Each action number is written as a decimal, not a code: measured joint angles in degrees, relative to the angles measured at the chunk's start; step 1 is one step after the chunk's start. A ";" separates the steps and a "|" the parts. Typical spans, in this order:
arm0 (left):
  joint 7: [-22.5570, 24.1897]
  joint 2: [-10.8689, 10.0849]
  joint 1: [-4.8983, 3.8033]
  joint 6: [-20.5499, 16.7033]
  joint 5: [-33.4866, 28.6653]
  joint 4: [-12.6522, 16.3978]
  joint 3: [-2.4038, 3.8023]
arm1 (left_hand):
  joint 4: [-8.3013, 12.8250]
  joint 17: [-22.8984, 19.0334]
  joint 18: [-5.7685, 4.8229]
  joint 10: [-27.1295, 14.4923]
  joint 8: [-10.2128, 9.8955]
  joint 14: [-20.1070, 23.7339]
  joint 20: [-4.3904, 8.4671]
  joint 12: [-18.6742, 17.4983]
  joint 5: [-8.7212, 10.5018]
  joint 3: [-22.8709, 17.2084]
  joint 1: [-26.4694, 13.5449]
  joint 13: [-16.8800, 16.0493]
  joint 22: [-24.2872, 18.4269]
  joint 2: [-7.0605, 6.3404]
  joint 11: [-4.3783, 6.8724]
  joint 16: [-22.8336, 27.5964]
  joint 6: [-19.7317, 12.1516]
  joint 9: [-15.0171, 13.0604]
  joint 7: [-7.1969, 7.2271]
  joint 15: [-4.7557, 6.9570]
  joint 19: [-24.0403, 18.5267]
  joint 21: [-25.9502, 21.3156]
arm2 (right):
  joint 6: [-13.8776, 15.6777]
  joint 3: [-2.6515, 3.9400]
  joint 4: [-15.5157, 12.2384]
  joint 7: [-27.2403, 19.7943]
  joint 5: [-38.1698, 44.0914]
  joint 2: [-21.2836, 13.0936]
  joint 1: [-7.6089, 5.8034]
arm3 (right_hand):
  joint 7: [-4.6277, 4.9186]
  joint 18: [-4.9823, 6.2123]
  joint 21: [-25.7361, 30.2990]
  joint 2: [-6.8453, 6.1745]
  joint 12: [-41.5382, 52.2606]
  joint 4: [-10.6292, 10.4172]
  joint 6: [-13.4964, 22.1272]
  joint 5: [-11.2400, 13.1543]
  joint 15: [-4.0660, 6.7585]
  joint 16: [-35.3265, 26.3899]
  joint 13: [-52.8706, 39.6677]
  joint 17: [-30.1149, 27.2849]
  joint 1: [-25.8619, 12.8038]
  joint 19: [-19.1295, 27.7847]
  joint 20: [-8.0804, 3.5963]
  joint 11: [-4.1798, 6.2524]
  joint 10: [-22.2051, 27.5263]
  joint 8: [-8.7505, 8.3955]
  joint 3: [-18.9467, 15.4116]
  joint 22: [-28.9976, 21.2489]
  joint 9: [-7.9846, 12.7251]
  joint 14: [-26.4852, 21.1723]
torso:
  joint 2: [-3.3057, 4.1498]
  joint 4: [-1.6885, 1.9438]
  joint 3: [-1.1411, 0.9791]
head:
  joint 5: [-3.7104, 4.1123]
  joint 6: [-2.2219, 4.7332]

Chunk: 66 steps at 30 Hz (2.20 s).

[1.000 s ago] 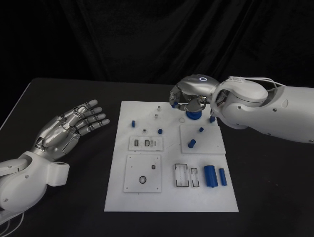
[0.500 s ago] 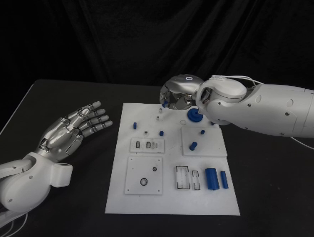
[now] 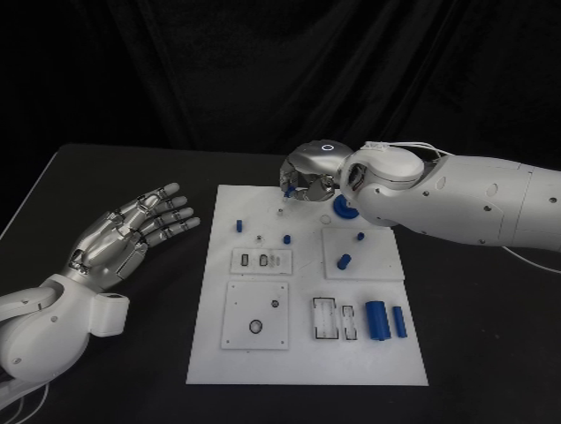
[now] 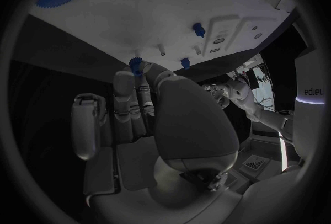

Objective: Assemble the parts on the task board

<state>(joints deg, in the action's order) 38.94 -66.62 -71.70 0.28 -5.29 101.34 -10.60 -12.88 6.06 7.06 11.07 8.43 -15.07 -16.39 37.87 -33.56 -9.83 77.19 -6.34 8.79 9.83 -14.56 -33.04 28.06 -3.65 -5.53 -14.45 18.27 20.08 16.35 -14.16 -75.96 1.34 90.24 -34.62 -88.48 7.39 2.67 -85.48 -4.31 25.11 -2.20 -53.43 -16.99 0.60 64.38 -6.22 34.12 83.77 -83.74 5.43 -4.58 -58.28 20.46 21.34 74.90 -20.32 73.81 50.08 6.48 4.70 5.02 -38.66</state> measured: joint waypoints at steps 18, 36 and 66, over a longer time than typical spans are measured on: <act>0.00 0.11 0.00 0.18 -0.23 -0.14 -0.02 | 0.24 0.01 0.00 0.00 0.00 0.00 0.00 0.00 0.00 -0.24 0.00 -0.01 0.00 0.00 0.00 0.00 0.00 0.00 0.00 0.00 0.00 0.00 | -0.20 0.10 1.97 -0.22 0.90 1.80 1.23 | -0.21 0.00 0.00 0.01 -1.33 -0.16 1.04 0.62 -0.21 0.00 0.02 -0.48 -0.01 0.01 0.41 0.17 0.28 -1.33 -0.16 0.04 -0.28 -0.23 | -0.07 -0.10 0.04 | -0.03 -0.40; 0.00 0.18 0.00 0.39 -0.52 -0.18 -0.06 | 0.24 -0.07 -0.95 0.00 0.00 0.00 0.00 0.00 0.00 -0.24 0.00 0.06 0.01 0.00 0.01 0.00 0.21 0.00 -0.20 0.00 0.00 0.00 | -2.39 0.05 3.20 0.88 1.03 2.71 2.17 | -1.07 0.02 3.50 -1.05 -6.71 -0.73 9.28 2.44 -1.48 -2.49 0.15 -4.41 -1.07 3.91 1.83 -2.49 11.59 -9.67 -0.06 0.03 2.16 -3.87 | -0.08 -0.10 0.04 | 0.16 -0.59; 0.01 -0.01 0.00 0.70 -0.98 -0.65 -0.56 | 0.40 -0.11 -0.93 -0.01 0.00 -0.20 0.01 0.00 0.00 -0.40 0.23 0.12 -0.04 0.23 -0.41 0.00 0.20 0.00 -0.20 -0.20 -0.01 0.00 | 0.73 0.24 -7.24 2.17 1.05 -10.70 -2.75 | -1.23 2.30 10.60 -0.47 24.62 -2.06 6.27 4.18 0.84 -7.15 -19.23 -9.09 -0.78 8.68 -0.48 2.18 9.22 -12.28 -3.96 -3.28 5.76 -7.80 | -0.21 -0.20 0.03 | 0.40 0.48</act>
<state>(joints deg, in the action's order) 38.95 -66.64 -71.70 0.98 -6.28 100.69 -11.16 -12.47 5.95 6.12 11.06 8.43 -15.28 -16.38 37.87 -33.56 -10.23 77.42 -6.22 8.74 10.06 -14.97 -33.04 28.26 -3.65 -5.73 -14.65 18.26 20.08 17.08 -13.92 -83.20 3.51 91.29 -45.32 -91.22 6.17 4.96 -74.88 -4.78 49.73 -4.26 -47.16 -12.81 1.43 57.23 -25.45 25.04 82.99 -75.07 4.94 -2.40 -49.06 8.18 17.37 71.63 -14.56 66.01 49.87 6.28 4.73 5.42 -38.18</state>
